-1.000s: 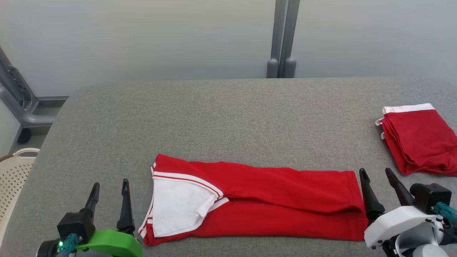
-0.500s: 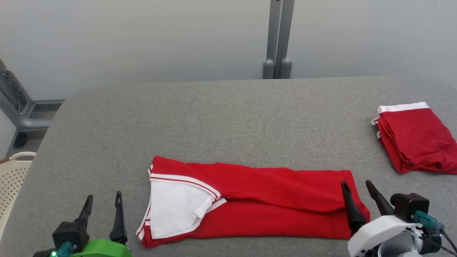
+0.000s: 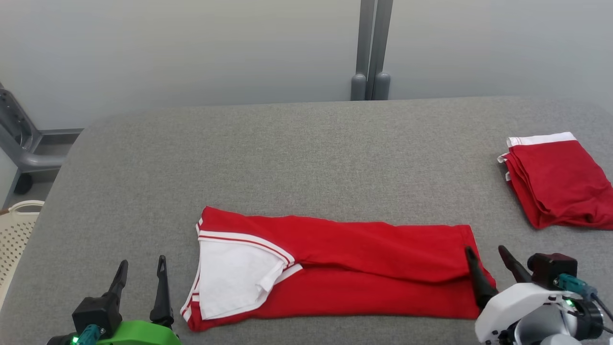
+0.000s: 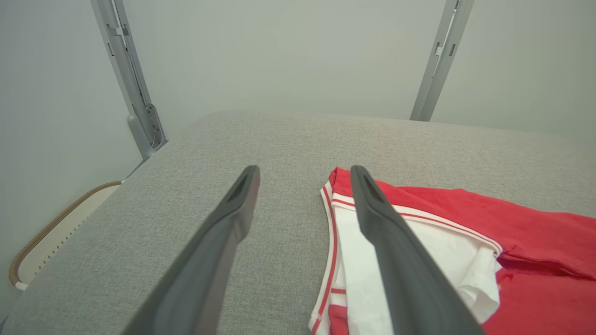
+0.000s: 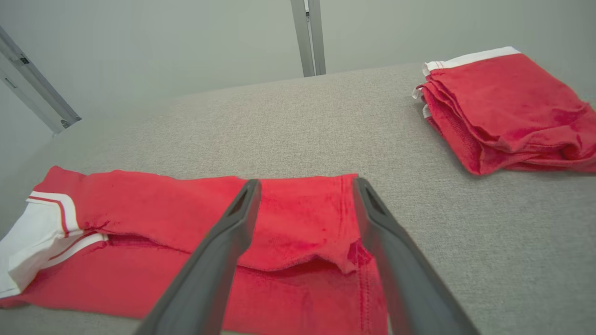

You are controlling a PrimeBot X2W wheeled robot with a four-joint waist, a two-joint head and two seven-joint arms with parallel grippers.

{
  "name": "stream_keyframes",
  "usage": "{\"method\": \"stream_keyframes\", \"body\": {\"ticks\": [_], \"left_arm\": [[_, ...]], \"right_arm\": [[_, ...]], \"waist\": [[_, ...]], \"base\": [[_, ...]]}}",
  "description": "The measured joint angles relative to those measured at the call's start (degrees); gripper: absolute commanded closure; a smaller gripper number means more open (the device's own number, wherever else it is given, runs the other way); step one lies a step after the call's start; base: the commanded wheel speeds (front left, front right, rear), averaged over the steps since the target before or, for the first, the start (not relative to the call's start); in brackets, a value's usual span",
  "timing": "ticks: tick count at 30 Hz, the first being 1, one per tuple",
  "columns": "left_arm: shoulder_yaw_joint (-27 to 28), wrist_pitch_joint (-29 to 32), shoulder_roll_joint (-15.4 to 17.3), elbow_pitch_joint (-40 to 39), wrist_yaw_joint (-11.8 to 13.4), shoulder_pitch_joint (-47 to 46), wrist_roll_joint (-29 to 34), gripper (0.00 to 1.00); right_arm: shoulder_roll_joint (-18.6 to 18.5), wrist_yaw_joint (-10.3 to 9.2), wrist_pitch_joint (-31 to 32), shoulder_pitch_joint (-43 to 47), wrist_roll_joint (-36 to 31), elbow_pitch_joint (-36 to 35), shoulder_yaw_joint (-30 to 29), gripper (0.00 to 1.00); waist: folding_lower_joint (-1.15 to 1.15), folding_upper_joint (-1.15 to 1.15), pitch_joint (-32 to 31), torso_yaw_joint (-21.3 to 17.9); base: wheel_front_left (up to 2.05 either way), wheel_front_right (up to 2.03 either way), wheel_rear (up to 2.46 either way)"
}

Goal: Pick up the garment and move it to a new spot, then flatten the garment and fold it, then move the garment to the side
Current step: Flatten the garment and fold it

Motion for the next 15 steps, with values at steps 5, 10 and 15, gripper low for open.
{"method": "stream_keyframes", "body": {"ticks": [5, 10, 15], "left_arm": [[0.1, 0.0, -0.3, -0.2, 0.0, 0.0, 0.1, 0.0], [0.1, 0.0, -0.5, -0.5, 0.1, -0.2, 0.5, 0.0], [-0.1, 0.0, -0.9, -0.5, -0.4, -0.8, 0.8, 0.0]], "right_arm": [[0.0, 0.0, 7.8, -1.2, -1.6, -2.5, -4.2, 0.0], [0.2, -0.01, 15.9, -2.1, -6.5, -4.9, -6.7, 0.0], [0.2, 0.02, 19.9, -4.0, -10.0, -4.3, -6.9, 0.0]], "waist": [[0.0, 0.0, 0.5, -0.1], [0.0, 0.0, 1.2, -0.1], [0.0, 0.0, 2.2, 0.3]], "base": [[0.0, 0.0, 0.0], [0.0, 0.0, 0.0], [0.0, 0.0, 0.0]]}}
